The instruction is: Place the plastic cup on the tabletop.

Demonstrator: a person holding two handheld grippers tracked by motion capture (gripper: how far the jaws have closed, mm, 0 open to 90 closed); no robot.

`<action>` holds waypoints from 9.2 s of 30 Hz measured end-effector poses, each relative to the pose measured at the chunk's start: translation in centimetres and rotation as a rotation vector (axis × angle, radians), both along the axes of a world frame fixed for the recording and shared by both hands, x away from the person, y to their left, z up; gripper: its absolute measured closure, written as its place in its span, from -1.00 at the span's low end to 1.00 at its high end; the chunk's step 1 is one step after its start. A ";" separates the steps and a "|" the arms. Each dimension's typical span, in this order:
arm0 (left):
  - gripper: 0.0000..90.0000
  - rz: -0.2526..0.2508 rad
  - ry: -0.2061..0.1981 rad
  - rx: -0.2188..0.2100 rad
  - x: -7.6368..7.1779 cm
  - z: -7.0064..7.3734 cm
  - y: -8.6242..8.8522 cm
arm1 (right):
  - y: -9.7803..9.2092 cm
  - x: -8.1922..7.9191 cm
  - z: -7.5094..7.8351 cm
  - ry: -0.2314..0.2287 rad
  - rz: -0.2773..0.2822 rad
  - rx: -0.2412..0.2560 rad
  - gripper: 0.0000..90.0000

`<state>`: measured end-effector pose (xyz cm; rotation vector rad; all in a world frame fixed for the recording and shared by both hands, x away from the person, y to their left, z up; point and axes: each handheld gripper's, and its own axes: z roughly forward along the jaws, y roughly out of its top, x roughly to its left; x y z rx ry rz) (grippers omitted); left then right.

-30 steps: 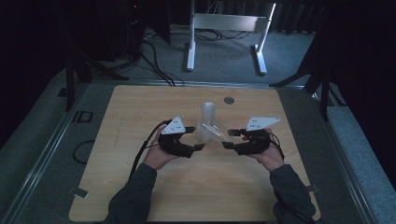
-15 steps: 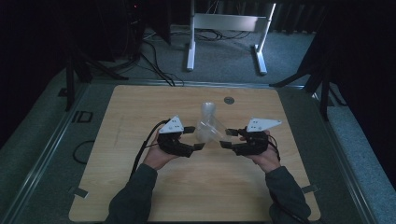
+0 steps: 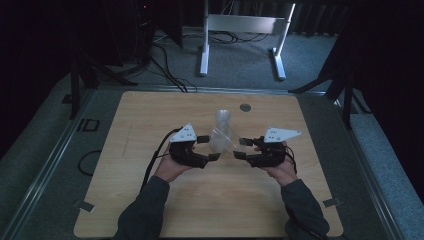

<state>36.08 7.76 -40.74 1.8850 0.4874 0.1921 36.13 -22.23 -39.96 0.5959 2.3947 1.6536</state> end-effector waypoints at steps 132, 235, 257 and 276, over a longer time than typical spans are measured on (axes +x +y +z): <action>-0.31 0.018 0.051 -0.360 0.0 -0.5 -2.5 | 1.2 -0.5 -1.9 -0.031 0.044 0.058 -0.27; -0.33 0.082 -0.043 -0.246 -0.5 -0.4 -2.7 | 1.7 -0.1 -1.1 -0.019 0.003 -0.164 -0.53; -0.33 0.147 -0.074 -0.218 -0.8 -0.7 -2.6 | 0.3 0.1 -0.7 -0.033 -0.093 -0.170 -0.43; -0.33 0.174 -0.090 -0.173 -0.8 -1.6 -3.2 | 0.1 0.1 -0.3 -0.069 -0.154 -0.155 -0.33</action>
